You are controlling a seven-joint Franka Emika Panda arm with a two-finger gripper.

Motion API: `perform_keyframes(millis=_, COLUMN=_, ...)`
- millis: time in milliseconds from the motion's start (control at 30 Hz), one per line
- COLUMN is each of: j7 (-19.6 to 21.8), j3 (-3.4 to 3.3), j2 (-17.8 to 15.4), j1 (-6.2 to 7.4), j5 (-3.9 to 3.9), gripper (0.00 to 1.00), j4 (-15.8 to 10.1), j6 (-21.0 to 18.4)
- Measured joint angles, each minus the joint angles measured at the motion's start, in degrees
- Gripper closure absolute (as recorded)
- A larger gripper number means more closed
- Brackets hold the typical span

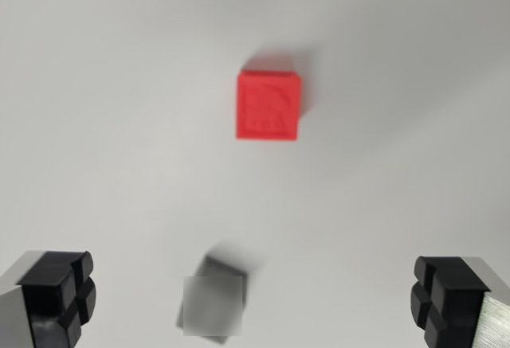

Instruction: Destack cube

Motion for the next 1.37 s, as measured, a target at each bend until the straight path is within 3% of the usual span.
perform_keyframes(millis=300, j7=0.06, j3=0.0, j2=-0.55, j1=0.0, j5=-0.09, gripper=0.0, j4=1.01, j6=-1.59)
perform_keyframes(millis=1367, j7=0.06, j3=0.0, j2=-0.58, j1=0.0, j5=-0.1, gripper=0.0, j4=1.04, j6=-1.65)
